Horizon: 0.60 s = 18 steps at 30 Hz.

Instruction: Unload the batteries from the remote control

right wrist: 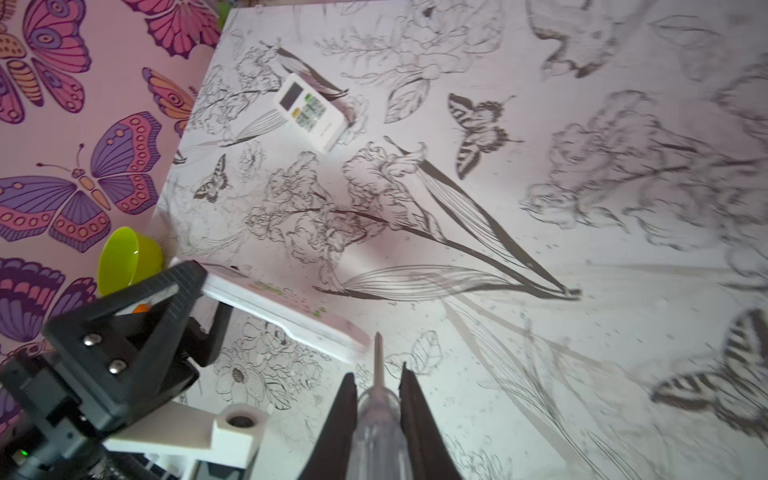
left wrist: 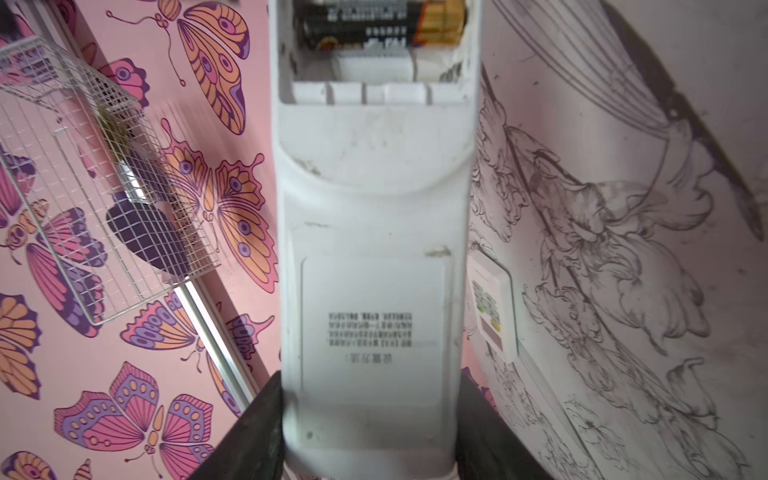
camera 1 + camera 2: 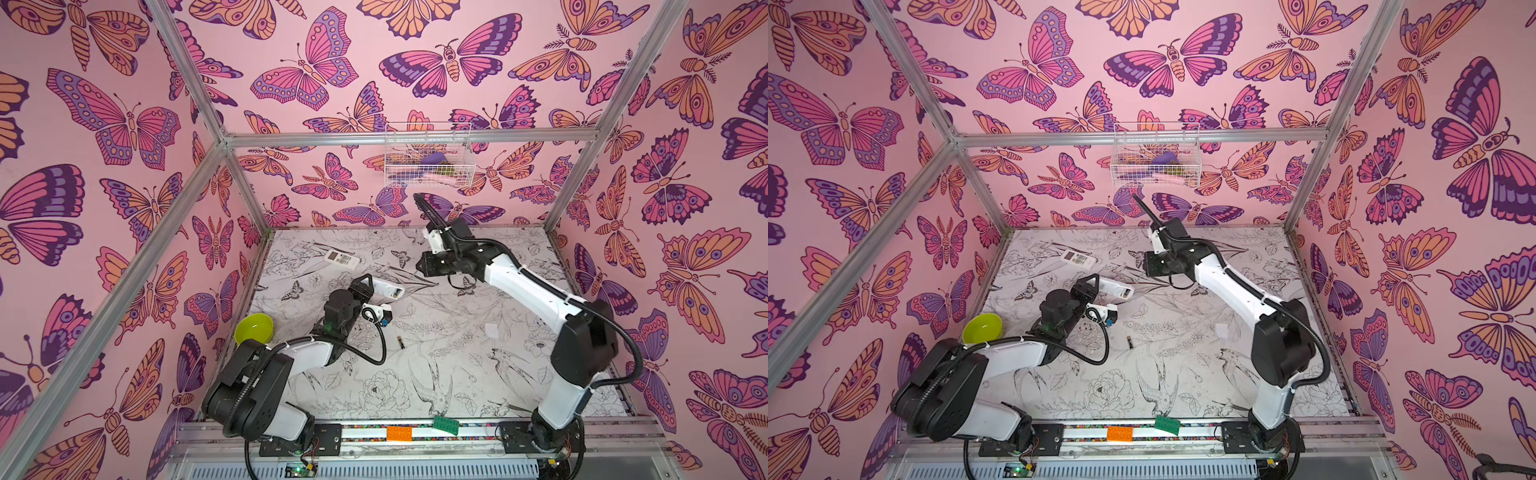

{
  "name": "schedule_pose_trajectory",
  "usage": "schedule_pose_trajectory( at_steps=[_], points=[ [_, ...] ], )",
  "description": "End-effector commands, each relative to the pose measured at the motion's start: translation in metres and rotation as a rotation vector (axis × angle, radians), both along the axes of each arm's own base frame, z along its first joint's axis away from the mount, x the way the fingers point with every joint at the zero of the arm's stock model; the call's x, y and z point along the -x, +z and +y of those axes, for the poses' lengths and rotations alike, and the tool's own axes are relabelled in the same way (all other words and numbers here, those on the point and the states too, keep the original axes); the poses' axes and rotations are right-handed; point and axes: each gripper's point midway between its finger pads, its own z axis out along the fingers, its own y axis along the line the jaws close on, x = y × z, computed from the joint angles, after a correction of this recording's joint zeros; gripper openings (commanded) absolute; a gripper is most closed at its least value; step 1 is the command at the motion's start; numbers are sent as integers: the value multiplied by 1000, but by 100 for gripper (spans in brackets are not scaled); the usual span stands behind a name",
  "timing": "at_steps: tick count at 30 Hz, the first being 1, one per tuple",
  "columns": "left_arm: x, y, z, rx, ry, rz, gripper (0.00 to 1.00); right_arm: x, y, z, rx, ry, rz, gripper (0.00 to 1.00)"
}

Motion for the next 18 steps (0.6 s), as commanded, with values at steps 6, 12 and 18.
schedule_pose_trajectory(
  at_steps=[6,12,18],
  points=[
    [19,-17,42,123,321,332,0,62,0,-7,-130,66,4,0],
    [53,-32,44,388,484,650,0,99,-38,-16,-125,67,100,0],
    [74,-45,26,715,581,900,0,103,-48,-14,-160,57,99,0]
  ],
)
